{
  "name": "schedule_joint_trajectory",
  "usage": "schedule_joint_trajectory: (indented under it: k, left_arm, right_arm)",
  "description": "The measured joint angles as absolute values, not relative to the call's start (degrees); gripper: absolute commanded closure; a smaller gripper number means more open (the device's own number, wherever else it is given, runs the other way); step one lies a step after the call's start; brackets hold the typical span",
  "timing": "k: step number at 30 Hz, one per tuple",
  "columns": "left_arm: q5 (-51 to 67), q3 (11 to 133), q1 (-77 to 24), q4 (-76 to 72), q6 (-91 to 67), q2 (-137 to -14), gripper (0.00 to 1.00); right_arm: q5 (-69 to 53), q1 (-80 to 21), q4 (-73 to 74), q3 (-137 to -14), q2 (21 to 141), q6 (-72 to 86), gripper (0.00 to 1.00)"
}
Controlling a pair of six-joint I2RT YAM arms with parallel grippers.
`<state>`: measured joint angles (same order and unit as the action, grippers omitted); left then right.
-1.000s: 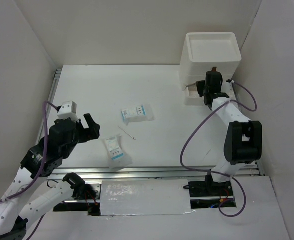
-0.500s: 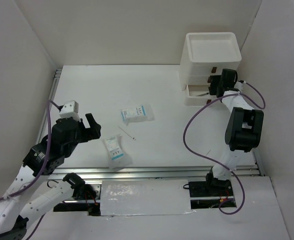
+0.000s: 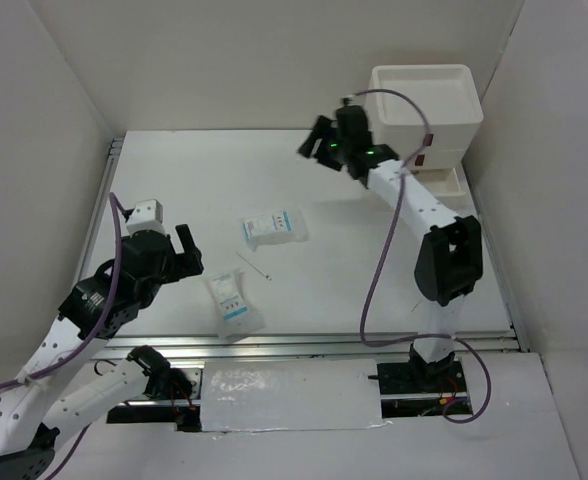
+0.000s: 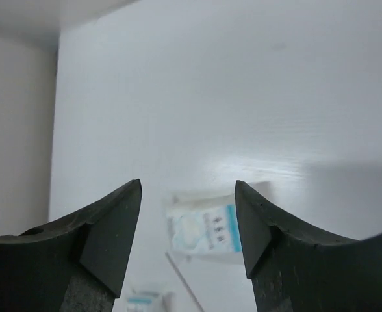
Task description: Organize the makeup
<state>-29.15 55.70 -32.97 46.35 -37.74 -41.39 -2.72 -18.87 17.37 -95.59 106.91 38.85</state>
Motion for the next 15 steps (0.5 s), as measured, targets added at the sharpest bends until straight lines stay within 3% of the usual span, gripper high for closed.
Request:
schedule_joint_trajectory:
  k: [4,7,15]
  left_arm:
    - [-30.87,55.70,-32.75,47.88,-39.18,-42.94,0.01]
    - [-31.31,55.70,-32.71,48.03,-39.33,-42.94,0.01]
    - [-31.24,55.70,-32.64,48.01,-39.27,-42.54,0.01]
  right_arm:
    - [1.15,-37.26,23.99,-105.47,113.03,24.82,0.35]
    - [3.81,-45.80,28.84,-106.39,118.21,17.89,0.35]
    - [4.32,-48.56,37.58,-102.59,123.31,10.48,0.35]
